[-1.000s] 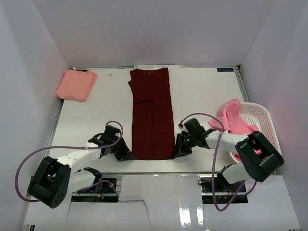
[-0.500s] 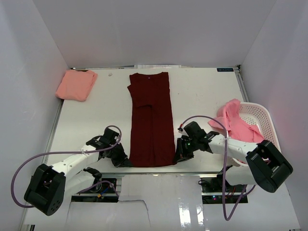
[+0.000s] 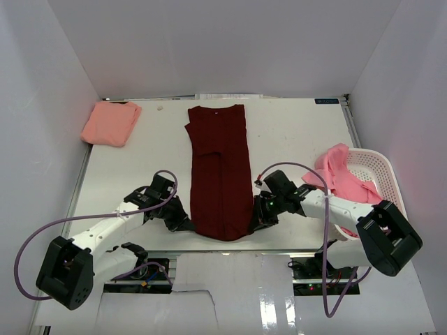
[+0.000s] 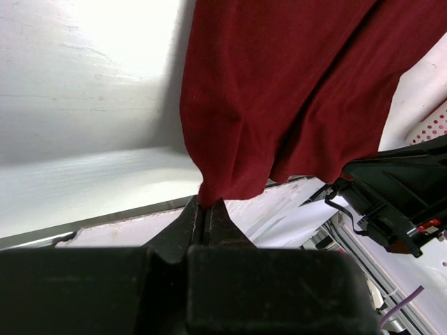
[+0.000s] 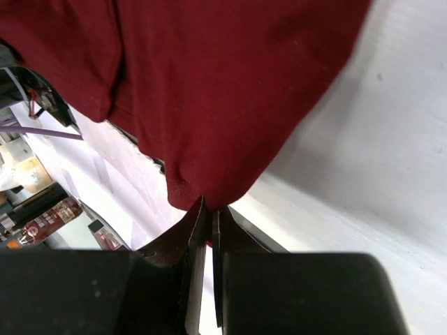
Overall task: Fold and stack the t-shirts
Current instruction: Grab the bottom of the folded rectangular tshirt with both arms, then fold the folded rectangular tshirt in 1/3 of the way
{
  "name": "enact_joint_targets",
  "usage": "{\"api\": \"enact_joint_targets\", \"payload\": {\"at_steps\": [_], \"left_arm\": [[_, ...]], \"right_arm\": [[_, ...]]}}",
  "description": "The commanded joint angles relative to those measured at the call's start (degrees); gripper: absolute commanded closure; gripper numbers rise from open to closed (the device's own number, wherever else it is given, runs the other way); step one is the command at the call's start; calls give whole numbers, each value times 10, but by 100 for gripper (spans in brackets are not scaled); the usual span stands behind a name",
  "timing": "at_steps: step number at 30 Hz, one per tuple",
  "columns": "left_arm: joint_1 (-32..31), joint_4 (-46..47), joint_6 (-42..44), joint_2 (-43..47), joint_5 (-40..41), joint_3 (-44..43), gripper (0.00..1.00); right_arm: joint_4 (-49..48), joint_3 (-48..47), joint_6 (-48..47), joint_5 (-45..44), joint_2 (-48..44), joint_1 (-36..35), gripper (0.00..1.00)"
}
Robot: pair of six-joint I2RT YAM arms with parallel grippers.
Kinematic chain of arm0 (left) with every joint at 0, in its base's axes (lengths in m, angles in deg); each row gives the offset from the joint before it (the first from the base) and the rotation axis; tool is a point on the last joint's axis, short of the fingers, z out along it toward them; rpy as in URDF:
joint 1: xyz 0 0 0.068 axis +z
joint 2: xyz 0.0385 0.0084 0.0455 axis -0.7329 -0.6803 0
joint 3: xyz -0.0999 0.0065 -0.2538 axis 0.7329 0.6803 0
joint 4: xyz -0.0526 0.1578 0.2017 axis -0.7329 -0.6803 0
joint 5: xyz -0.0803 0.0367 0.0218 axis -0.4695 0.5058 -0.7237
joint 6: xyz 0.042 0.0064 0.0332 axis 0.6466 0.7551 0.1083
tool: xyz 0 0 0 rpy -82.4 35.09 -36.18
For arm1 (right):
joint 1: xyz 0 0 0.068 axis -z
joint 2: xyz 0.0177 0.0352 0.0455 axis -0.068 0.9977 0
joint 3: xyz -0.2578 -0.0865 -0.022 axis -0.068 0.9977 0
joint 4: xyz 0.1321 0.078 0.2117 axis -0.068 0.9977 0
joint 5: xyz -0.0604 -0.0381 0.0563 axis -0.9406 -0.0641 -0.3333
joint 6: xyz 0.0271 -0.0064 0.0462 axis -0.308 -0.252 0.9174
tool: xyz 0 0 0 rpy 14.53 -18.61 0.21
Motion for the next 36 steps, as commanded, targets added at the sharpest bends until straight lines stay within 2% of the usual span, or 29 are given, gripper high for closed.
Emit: {"api": "enact_joint_targets", "payload": {"at_steps": [1, 7, 20, 36], "left_arm": [[-3, -8, -1, 0, -4, -18, 100], [-3, -15, 1, -4, 14, -41, 100], [46, -36, 82, -124, 47, -235, 100], [88, -32, 134, -253, 61, -392, 100]], "right_arm": [[13, -37, -13, 12, 7, -1, 92], [35, -91, -30, 10, 30, 0, 92], [108, -251, -84, -13, 78, 40, 92], [157, -432, -150, -10, 206, 111, 92]]}}
